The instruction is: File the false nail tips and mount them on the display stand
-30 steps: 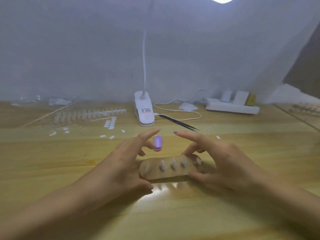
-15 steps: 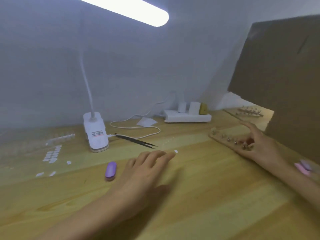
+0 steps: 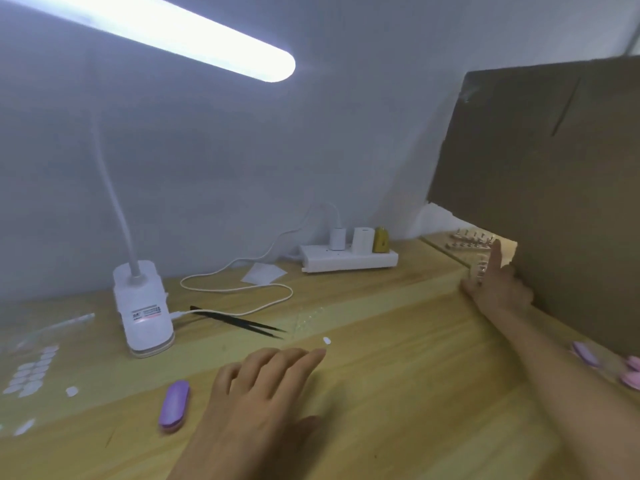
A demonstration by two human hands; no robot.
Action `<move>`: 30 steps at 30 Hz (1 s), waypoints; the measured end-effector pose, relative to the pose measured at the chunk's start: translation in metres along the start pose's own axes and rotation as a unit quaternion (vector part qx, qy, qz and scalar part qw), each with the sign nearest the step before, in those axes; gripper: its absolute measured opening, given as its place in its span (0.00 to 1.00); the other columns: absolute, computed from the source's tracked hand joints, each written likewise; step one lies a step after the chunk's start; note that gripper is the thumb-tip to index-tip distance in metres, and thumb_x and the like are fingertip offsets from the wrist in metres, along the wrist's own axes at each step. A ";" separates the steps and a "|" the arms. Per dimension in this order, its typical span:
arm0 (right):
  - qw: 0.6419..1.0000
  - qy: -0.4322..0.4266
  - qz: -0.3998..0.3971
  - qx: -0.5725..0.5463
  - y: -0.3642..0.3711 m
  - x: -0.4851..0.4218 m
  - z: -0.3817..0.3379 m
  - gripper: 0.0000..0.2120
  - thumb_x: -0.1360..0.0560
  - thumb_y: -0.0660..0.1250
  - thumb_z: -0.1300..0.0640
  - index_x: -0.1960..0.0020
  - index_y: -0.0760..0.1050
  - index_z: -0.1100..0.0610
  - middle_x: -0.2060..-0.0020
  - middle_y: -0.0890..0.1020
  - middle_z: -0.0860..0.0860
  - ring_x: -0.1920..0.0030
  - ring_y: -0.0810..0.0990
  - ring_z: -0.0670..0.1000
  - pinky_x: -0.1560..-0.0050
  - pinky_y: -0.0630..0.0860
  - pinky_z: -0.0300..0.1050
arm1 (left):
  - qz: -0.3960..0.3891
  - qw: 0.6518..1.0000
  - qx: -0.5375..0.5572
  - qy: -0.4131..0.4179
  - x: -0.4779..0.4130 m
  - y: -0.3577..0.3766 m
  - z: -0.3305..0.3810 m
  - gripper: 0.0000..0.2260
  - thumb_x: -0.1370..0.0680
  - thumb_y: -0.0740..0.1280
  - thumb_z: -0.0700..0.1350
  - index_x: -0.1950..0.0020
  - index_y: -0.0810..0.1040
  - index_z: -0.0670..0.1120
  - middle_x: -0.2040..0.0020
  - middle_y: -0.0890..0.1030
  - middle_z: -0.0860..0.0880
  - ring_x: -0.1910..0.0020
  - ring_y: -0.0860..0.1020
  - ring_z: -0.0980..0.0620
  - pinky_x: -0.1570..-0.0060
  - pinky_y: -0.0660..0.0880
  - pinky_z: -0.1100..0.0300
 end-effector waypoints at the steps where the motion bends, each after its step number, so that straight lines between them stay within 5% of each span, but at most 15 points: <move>1: 1.000 0.011 0.000 0.003 0.002 -0.003 0.003 0.44 0.22 0.65 0.41 0.19 0.38 0.49 0.32 0.70 0.64 0.36 0.74 0.64 0.39 0.69 0.58 | -0.007 1.000 -0.001 -0.006 -0.001 0.001 -0.002 0.26 0.31 0.56 0.62 0.35 0.69 0.56 0.46 0.82 0.60 0.47 0.71 0.58 0.54 0.66 0.63; 6: 0.999 0.021 0.005 -0.024 0.011 -0.010 0.012 0.47 0.25 0.63 0.32 0.19 0.39 0.49 0.33 0.73 0.64 0.35 0.73 0.65 0.36 0.67 0.58 | -0.015 0.999 0.006 -0.031 -0.004 0.003 -0.010 0.25 0.29 0.56 0.63 0.35 0.69 0.57 0.49 0.81 0.62 0.48 0.70 0.60 0.57 0.61 0.64; 11: 0.993 -0.057 -0.003 -0.107 0.011 -0.010 0.000 0.49 0.25 0.70 0.41 0.19 0.39 0.47 0.45 0.83 0.56 0.43 0.80 0.60 0.52 0.75 0.52 | -0.003 0.999 0.010 -0.031 -0.004 0.001 -0.011 0.25 0.30 0.57 0.62 0.34 0.70 0.56 0.49 0.81 0.62 0.48 0.70 0.60 0.58 0.61 0.66; 15: 0.991 -0.056 -0.013 -0.125 0.009 -0.012 0.002 0.51 0.27 0.71 0.39 0.19 0.40 0.48 0.50 0.84 0.52 0.46 0.81 0.58 0.52 0.76 0.52 | -0.001 0.999 0.022 -0.037 -0.004 -0.001 -0.011 0.26 0.30 0.57 0.62 0.34 0.69 0.57 0.49 0.80 0.63 0.49 0.70 0.61 0.57 0.66 0.69; 17: 0.986 -0.087 -0.006 -0.140 0.008 -0.009 -0.005 0.48 0.26 0.73 0.43 0.19 0.44 0.47 0.56 0.84 0.49 0.51 0.82 0.57 0.55 0.76 0.50 | -0.009 0.999 0.029 -0.042 -0.004 -0.001 -0.012 0.26 0.30 0.58 0.62 0.34 0.69 0.57 0.49 0.80 0.64 0.49 0.69 0.62 0.61 0.72 0.67; 21: 0.965 -0.236 -0.022 -0.110 0.016 0.003 -0.026 0.42 0.25 0.72 0.58 0.20 0.52 0.41 0.57 0.79 0.42 0.61 0.75 0.38 0.65 0.68 0.39 | -0.030 0.996 0.059 -0.057 -0.003 0.001 -0.015 0.26 0.30 0.58 0.62 0.33 0.69 0.57 0.48 0.79 0.64 0.49 0.70 0.64 0.58 0.66 0.71; 24: 0.961 -0.268 -0.046 -0.058 0.016 0.005 -0.021 0.41 0.23 0.69 0.52 0.22 0.45 0.33 0.48 0.78 0.41 0.59 0.74 0.34 0.63 0.70 0.40 | -0.032 0.995 0.067 -0.060 -0.002 0.004 -0.016 0.26 0.30 0.59 0.62 0.32 0.68 0.57 0.47 0.79 0.64 0.49 0.70 0.64 0.54 0.63 0.72; 27: 0.972 -0.227 -0.063 0.013 0.014 -0.008 -0.005 0.39 0.21 0.63 0.44 0.23 0.38 0.32 0.39 0.79 0.50 0.43 0.78 0.52 0.49 0.77 0.54 | -0.017 0.995 0.072 -0.059 -0.001 0.003 -0.017 0.26 0.30 0.59 0.62 0.32 0.68 0.57 0.47 0.79 0.65 0.48 0.70 0.64 0.54 0.64 0.71; 30: 0.984 -0.167 -0.054 0.038 0.005 -0.012 -0.007 0.40 0.20 0.63 0.43 0.20 0.39 0.42 0.32 0.74 0.59 0.31 0.69 0.62 0.41 0.73 0.59 | -0.007 0.996 0.063 -0.057 -0.003 0.001 -0.016 0.27 0.30 0.59 0.62 0.32 0.68 0.56 0.48 0.79 0.65 0.49 0.70 0.65 0.55 0.64 0.72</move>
Point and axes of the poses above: each hand's wrist, its own x-axis away from the middle knuckle, its own y-axis out of the palm, z = x × y, the point moved 8 cm from there along -x, towards the middle knuckle
